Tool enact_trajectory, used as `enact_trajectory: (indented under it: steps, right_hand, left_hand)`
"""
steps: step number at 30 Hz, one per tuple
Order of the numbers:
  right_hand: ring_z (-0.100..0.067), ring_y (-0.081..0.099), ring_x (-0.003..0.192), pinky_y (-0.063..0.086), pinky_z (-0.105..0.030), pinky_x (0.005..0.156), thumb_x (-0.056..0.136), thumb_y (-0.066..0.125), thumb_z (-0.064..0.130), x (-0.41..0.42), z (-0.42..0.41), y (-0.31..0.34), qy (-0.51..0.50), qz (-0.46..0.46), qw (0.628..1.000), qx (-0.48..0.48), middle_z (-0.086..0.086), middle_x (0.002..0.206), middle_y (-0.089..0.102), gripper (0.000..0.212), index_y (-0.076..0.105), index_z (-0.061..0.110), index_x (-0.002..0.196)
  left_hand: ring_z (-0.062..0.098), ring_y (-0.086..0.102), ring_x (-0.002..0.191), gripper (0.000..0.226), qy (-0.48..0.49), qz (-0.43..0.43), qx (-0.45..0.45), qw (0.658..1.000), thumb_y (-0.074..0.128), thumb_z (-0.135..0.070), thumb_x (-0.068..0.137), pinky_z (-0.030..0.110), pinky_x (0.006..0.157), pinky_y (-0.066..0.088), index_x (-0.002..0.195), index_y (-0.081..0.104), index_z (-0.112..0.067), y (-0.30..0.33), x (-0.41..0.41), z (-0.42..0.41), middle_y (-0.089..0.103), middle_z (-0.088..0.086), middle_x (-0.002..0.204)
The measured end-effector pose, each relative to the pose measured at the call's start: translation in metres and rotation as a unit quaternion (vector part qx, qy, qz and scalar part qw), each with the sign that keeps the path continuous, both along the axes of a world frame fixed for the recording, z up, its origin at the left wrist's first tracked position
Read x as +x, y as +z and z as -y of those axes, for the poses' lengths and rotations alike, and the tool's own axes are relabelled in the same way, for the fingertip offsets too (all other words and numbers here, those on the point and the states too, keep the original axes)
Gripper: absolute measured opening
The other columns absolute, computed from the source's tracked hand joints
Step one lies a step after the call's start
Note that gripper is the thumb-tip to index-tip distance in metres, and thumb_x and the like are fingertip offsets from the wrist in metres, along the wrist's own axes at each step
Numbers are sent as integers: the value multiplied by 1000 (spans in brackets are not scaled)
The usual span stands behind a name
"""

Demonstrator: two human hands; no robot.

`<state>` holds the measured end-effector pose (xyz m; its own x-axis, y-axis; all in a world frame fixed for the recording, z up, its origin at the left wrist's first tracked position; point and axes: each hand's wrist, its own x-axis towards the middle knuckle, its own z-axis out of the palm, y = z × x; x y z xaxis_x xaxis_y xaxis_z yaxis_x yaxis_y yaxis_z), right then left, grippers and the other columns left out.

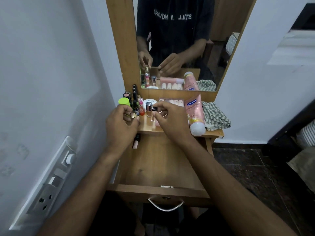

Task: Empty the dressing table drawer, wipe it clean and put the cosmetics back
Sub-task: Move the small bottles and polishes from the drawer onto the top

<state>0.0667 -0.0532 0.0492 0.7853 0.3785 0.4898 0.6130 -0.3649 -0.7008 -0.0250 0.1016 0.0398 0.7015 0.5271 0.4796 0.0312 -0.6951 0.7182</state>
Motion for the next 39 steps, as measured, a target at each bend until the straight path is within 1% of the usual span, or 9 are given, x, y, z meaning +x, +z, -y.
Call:
enact_trajectory:
  steps: [2, 6, 9, 12, 22, 28, 33, 36, 39]
  right_hand:
    - [-4, 66, 74, 57, -26, 73, 86, 76, 20, 11, -5, 0, -15, -7, 1000, -2, 6, 88, 73, 23, 76, 17, 108]
    - [0, 62, 71, 51, -16, 71, 86, 77, 20, 21, -12, -3, -41, -7, 999, -19, 4, 92, 75, 24, 75, 17, 110]
    - [-2, 64, 73, 54, -22, 73, 87, 76, 22, 26, -14, -8, -46, 1, 998, -42, 4, 95, 75, 25, 75, 19, 111]
    - [-5, 66, 74, 57, -29, 75, 86, 75, 21, 31, -15, -14, -45, 1, 998, -50, 4, 96, 75, 25, 74, 20, 111]
    - [-3, 65, 72, 57, -28, 74, 83, 79, 18, 39, -19, -18, -39, -19, 997, -57, 4, 94, 74, 35, 71, 21, 117]
    - [-7, 65, 74, 57, -29, 73, 78, 83, 18, 38, -20, -19, -32, -16, 998, -57, 4, 91, 73, 41, 71, 21, 117]
    - [-10, 63, 90, 55, -32, 81, 79, 83, 24, 36, -18, -22, -33, 7, 998, -61, 2, 108, 71, 48, 67, 21, 124]
    - [-8, 58, 100, 51, -25, 84, 84, 75, 28, 29, -16, -17, -52, 51, 997, -18, 3, 111, 66, 46, 62, 21, 128]
    - [-5, 55, 96, 42, -13, 81, 90, 70, 24, 2, -6, -13, -51, 107, 993, 21, 4, 106, 65, 36, 63, 16, 125]
  left_hand:
    - [11, 63, 75, 26, -3, -1, 2, 1000, 80, -16, 81, 10, 63, 44, 98, 61, -20, -3, 8, 2, 65, -3, 91]
    - [6, 60, 73, 25, -9, 5, 7, 1000, 80, -13, 82, 9, 64, 46, 99, 62, -16, -7, 19, 7, 64, -2, 93]
    - [5, 60, 75, 24, -6, -1, 13, 1000, 79, -16, 83, 20, 67, 52, 102, 63, -16, -11, 26, 9, 64, -3, 95]
    - [5, 60, 73, 24, -2, -1, 10, 1000, 79, -18, 84, 20, 67, 51, 103, 64, -15, -13, 32, 8, 65, -3, 97]
    - [14, 63, 97, 39, 6, 0, 38, 999, 77, -21, 86, 31, 83, 56, 121, 64, -14, -18, 37, 10, 68, 1, 112]
    - [17, 66, 97, 40, 2, -13, 41, 999, 78, -21, 86, 35, 85, 59, 123, 64, -14, -19, 35, 10, 69, 2, 116]
    - [18, 63, 109, 46, 5, -29, 64, 998, 78, -19, 85, 31, 94, 54, 128, 63, -14, -17, 33, 10, 67, 3, 121]
    - [20, 61, 114, 48, -1, -42, 95, 995, 75, -24, 87, 35, 95, 53, 132, 59, -17, -10, 25, 13, 64, 2, 127]
    - [22, 59, 114, 47, 24, -63, 114, 991, 71, -27, 90, 29, 90, 47, 134, 56, -17, 1, 5, 19, 60, 3, 131]
